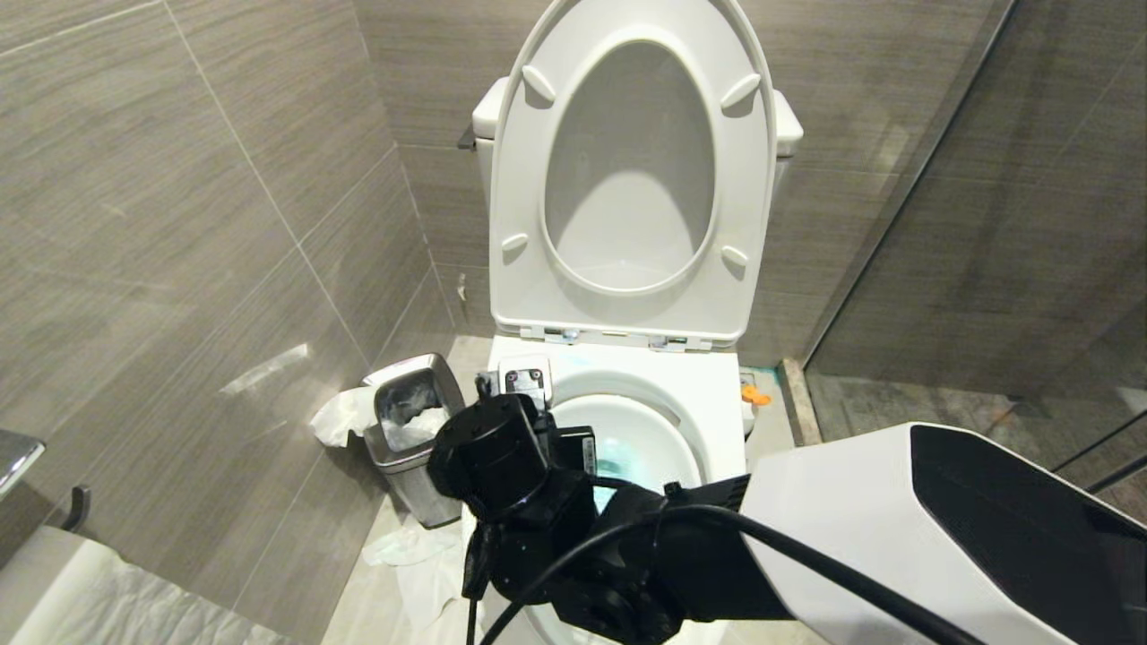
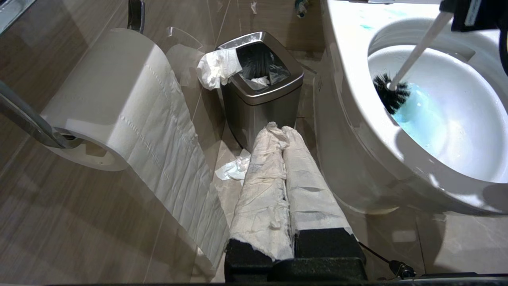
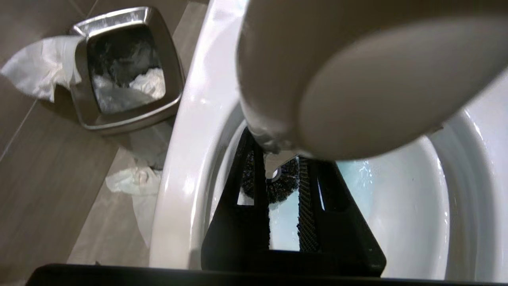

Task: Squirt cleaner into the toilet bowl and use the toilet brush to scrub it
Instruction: Scrub the toilet bowl

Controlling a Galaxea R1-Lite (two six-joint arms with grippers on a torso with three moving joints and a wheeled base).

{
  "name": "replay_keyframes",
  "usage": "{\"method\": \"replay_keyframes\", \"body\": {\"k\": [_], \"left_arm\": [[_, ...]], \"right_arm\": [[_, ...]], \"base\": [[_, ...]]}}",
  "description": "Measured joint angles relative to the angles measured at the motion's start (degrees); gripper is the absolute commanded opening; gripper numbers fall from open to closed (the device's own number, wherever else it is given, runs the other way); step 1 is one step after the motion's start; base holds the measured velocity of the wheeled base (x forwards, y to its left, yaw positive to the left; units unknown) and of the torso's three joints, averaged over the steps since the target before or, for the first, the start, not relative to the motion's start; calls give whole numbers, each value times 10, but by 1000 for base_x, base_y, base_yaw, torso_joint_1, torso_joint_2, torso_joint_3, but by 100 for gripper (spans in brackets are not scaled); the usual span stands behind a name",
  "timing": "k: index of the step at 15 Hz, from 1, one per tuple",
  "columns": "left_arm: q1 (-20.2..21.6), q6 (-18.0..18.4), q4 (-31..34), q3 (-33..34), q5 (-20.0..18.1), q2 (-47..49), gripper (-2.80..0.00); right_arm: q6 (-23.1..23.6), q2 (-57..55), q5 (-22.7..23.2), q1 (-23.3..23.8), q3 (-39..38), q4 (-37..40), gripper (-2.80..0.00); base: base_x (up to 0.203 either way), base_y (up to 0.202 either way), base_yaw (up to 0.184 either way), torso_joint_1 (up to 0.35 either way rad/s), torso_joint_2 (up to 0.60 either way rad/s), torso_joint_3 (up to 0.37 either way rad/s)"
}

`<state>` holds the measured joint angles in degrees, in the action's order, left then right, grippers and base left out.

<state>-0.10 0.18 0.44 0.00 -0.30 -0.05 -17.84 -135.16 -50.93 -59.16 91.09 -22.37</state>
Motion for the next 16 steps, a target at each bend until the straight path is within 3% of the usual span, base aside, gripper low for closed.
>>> {"method": "replay_keyframes", "body": {"k": [10, 13, 16], "left_arm": [[0, 0, 0, 0, 0, 0, -280], [0, 0, 0, 0, 0, 0, -280], [0, 0, 0, 0, 0, 0, -280]], "right_arm": [[-51, 158, -1, -22, -266, -3, -280], [-51, 201, -9, -16, -285, -1, -280], [-36, 221, -7, -15, -254, 0, -280]], "base": [[0, 0, 0, 0, 0, 0], [0, 0, 0, 0, 0, 0], [0, 0, 0, 0, 0, 0]]}}
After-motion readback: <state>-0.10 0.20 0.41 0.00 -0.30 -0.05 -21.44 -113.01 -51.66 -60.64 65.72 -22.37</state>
